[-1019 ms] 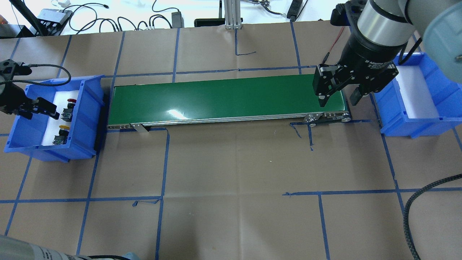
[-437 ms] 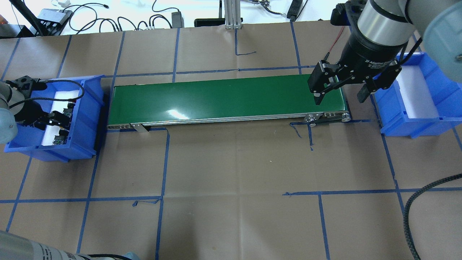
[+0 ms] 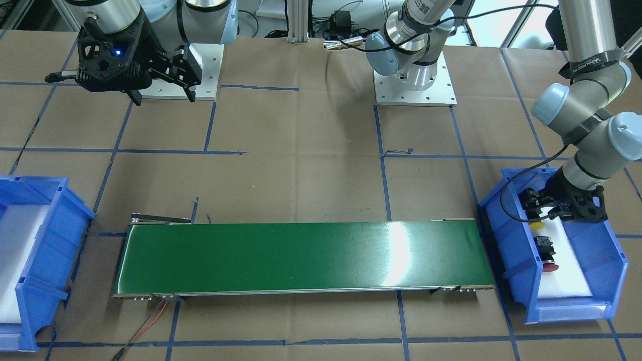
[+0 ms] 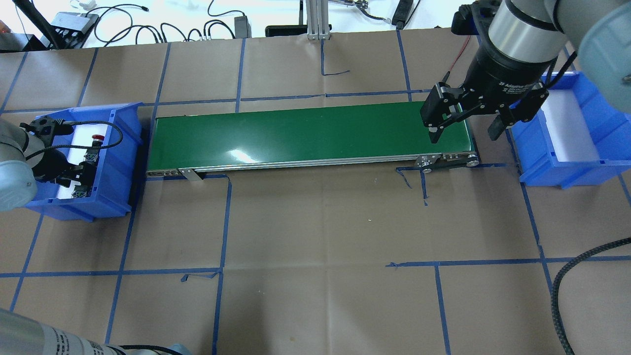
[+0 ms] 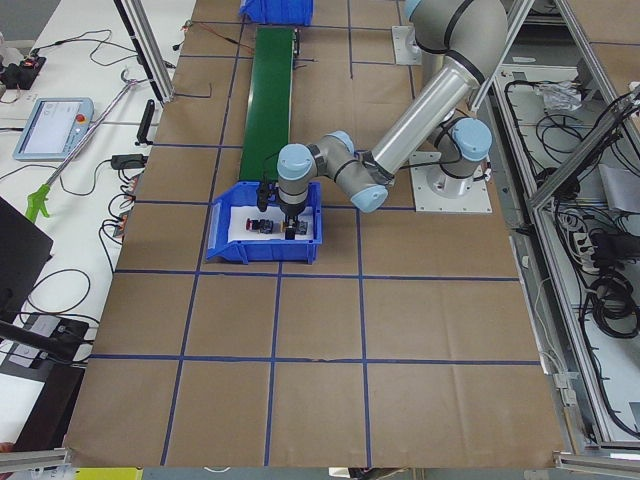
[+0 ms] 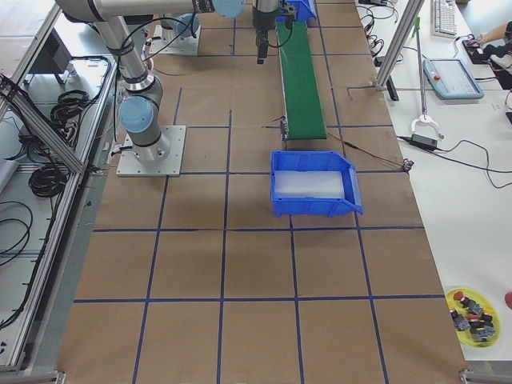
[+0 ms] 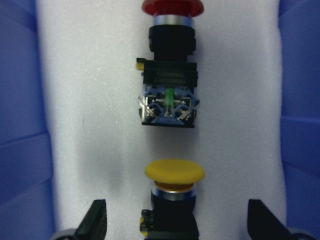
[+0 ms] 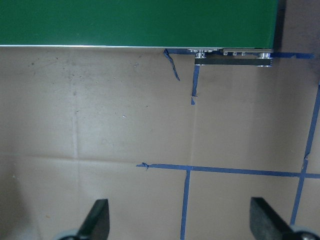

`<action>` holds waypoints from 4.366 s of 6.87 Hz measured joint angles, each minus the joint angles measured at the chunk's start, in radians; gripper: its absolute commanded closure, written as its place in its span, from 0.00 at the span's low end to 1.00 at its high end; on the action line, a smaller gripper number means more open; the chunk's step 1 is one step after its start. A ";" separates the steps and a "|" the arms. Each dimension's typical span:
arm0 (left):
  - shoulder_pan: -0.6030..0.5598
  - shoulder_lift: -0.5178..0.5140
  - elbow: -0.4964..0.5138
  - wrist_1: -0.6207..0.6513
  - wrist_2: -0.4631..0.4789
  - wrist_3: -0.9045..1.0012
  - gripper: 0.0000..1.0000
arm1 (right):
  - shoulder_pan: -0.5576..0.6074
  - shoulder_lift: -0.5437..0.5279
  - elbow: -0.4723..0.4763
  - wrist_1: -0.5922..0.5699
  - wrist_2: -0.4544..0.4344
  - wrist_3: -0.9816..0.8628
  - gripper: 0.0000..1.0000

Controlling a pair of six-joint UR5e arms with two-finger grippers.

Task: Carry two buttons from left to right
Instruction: 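Lower the left gripper and grasp the yellow-capped button, then lift the yellow button and carry it to the conveyor's near end, then lower the yellow button onto the belt and open the left gripper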

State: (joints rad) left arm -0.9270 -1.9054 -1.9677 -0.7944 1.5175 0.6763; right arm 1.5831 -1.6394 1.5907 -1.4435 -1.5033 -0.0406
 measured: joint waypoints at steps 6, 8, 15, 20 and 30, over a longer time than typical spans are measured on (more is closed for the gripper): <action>0.000 0.010 0.012 -0.006 0.005 0.003 0.99 | 0.000 0.001 0.000 0.000 0.000 -0.001 0.00; 0.000 0.076 0.029 -0.059 0.005 0.002 0.99 | 0.000 0.001 0.000 0.000 0.000 0.000 0.00; -0.103 0.140 0.344 -0.520 0.016 -0.154 0.99 | 0.000 0.000 0.001 0.000 0.000 0.000 0.00; -0.491 0.043 0.368 -0.425 0.095 -0.569 0.97 | 0.000 0.000 0.002 0.000 0.000 0.000 0.00; -0.553 -0.092 0.296 -0.245 0.090 -0.680 0.00 | 0.000 0.000 0.002 0.000 0.000 -0.001 0.00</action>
State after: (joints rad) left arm -1.4804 -1.9975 -1.6720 -1.0397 1.6070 -0.0038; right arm 1.5831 -1.6397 1.5922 -1.4435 -1.5030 -0.0414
